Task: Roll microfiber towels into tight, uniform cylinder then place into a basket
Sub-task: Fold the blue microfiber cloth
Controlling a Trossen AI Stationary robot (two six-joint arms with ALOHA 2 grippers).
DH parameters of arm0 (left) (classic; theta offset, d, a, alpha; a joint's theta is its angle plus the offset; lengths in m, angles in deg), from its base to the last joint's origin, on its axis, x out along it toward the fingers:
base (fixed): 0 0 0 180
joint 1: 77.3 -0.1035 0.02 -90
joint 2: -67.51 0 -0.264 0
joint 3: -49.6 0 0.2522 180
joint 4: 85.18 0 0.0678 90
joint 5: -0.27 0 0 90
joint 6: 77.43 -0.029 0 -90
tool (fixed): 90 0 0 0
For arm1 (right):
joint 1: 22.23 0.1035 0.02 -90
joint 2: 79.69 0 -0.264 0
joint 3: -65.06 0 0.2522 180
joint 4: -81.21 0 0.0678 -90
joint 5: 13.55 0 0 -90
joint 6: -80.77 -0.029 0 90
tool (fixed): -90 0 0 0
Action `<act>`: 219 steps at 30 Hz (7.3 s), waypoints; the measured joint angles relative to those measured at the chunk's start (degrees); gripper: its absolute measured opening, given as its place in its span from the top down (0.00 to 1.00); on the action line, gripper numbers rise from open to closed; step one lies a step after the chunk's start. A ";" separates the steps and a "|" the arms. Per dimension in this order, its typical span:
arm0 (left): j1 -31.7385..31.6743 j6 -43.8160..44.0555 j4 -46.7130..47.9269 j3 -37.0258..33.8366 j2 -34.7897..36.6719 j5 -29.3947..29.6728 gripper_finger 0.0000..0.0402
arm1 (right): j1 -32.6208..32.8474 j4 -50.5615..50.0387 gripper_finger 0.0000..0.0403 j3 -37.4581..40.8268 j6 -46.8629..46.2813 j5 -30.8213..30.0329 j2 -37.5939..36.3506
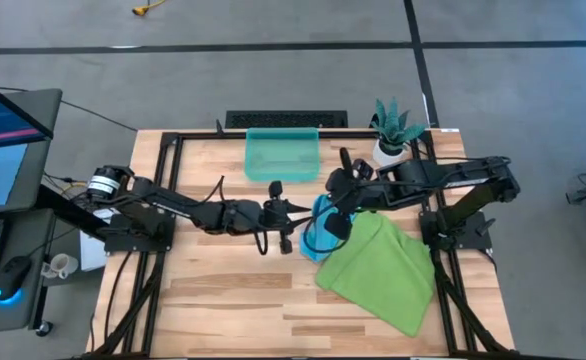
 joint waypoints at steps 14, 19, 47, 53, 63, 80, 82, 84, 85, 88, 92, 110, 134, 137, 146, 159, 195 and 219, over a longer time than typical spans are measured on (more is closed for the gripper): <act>-3.80 -0.20 0.18 0.02 0.02 0.36 0.80 | -0.81 2.34 0.99 0.00 0.49 1.63 0.02; -4.90 -0.24 2.26 0.02 0.02 0.34 0.80 | -0.79 3.18 0.99 0.00 1.51 2.76 0.02; -5.46 7.74 28.18 0.02 0.09 0.80 0.80 | -0.68 3.00 0.99 0.00 1.66 2.97 0.00; -5.54 6.77 27.68 0.02 0.09 0.40 0.80 | -0.69 3.00 0.99 0.00 1.66 2.97 -0.01; -8.29 6.29 27.51 0.02 0.09 -4.83 0.88 | -0.68 3.39 0.99 0.00 1.65 2.97 -0.02; -7.99 2.70 31.88 0.02 0.93 -1.71 1.00 | -0.11 3.19 0.99 0.00 5.14 5.99 -0.02; -7.26 2.56 37.35 1.11 2.46 1.21 1.00 | 0.33 2.57 0.99 0.00 5.12 7.94 -0.02; -6.10 2.85 45.72 3.16 4.38 4.68 1.00 | 0.93 2.24 0.99 0.00 5.11 9.57 -0.02; -5.30 3.20 50.06 4.54 5.23 6.74 1.00 | 1.24 2.21 0.99 0.00 5.09 10.50 -0.02; -2.47 4.97 63.79 9.66 7.53 11.64 1.00 | 1.87 1.77 0.99 0.00 4.47 13.46 -0.02; 1.50 8.92 79.87 19.08 9.07 14.95 1.00 | 2.08 -0.21 0.99 -0.02 3.94 17.19 -0.02; 6.44 5.66 114.69 52.82 8.46 26.28 1.00 | 0.23 -7.86 0.99 -7.05 6.92 14.83 -0.02; -1.73 33.94 115.77 58.42 8.50 7.02 1.00 | -4.93 -10.09 0.99 -21.96 19.22 3.23 -0.05; -2.63 37.29 118.09 58.43 8.50 5.70 1.00 | -4.30 -9.38 0.99 -21.94 18.66 4.22 0.04; -5.21 33.72 118.67 58.51 8.50 11.14 1.00 | -4.21 -9.36 0.99 -21.94 19.29 1.51 0.09; -6.01 17.36 110.64 58.45 8.55 30.42 1.00 | -8.65 -11.01 0.99 -21.92 25.34 -7.89 5.64; 22.08 58.56 122.15 39.26 6.63 0.98 1.00 | 19.15 -15.76 0.99 -21.12 -5.74 -0.46 26.69; 18.60 54.25 116.12 25.71 0.28 9.72 1.00 | 14.36 -10.39 0.99 -7.44 -2.28 -1.88 27.32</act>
